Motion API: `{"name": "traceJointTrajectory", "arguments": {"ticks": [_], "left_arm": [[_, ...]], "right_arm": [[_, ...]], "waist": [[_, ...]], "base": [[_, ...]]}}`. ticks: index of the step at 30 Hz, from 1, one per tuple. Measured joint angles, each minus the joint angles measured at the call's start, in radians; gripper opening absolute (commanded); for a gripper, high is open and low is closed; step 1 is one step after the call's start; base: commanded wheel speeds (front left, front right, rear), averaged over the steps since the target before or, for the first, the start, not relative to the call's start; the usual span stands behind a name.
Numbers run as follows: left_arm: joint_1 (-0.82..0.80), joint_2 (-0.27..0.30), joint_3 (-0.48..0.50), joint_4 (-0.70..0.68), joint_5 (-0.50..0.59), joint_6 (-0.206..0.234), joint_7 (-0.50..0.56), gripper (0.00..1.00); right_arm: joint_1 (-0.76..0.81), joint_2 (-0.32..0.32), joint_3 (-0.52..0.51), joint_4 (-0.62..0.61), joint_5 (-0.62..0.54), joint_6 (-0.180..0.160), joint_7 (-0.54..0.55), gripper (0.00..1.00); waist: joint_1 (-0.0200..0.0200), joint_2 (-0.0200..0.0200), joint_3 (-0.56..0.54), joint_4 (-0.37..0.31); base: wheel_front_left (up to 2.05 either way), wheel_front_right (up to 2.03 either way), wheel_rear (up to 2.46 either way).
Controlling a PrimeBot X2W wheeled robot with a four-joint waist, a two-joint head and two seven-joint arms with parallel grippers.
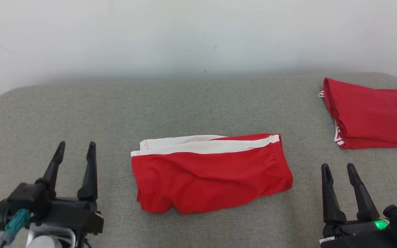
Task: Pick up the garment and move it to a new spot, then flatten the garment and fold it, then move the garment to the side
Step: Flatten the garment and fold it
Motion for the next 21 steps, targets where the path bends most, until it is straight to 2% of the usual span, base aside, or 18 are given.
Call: {"name": "traceJointTrajectory", "arguments": {"ticks": [4, 10, 17, 21], "left_arm": [[0.094, -0.067, 0.134, -0.046, 0.117, -0.035, 0.000, 1.00], [0.184, -0.145, 0.254, -0.066, 0.221, -0.085, 0.000, 1.00], [0.277, -0.217, 0.340, -0.084, 0.312, -0.147, 0.000, 1.00], [0.316, -0.255, 0.374, -0.090, 0.360, -0.167, 0.000, 1.00]], "right_arm": [[0.005, 0.009, -0.016, 0.003, -0.015, 0.000, -0.001, 1.00], [0.009, 0.016, -0.022, 0.011, -0.036, 0.000, -0.004, 1.00], [0.026, 0.025, -0.029, 0.021, -0.055, 0.000, -0.005, 1.00], [0.035, 0.027, -0.032, 0.025, -0.065, 0.000, -0.005, 1.00]], "waist": [[0.0001, 0.0000, -0.010, 0.016], [0.0001, 0.0000, -0.021, 0.025], [0.0001, 0.0000, -0.027, 0.028], [0.0001, 0.0000, -0.028, 0.027]], "base": [[0.00, 0.00, 0.00], [0.00, 0.00, 0.00], [0.00, 0.00, 0.00], [0.00, 0.00, 0.00]]}}
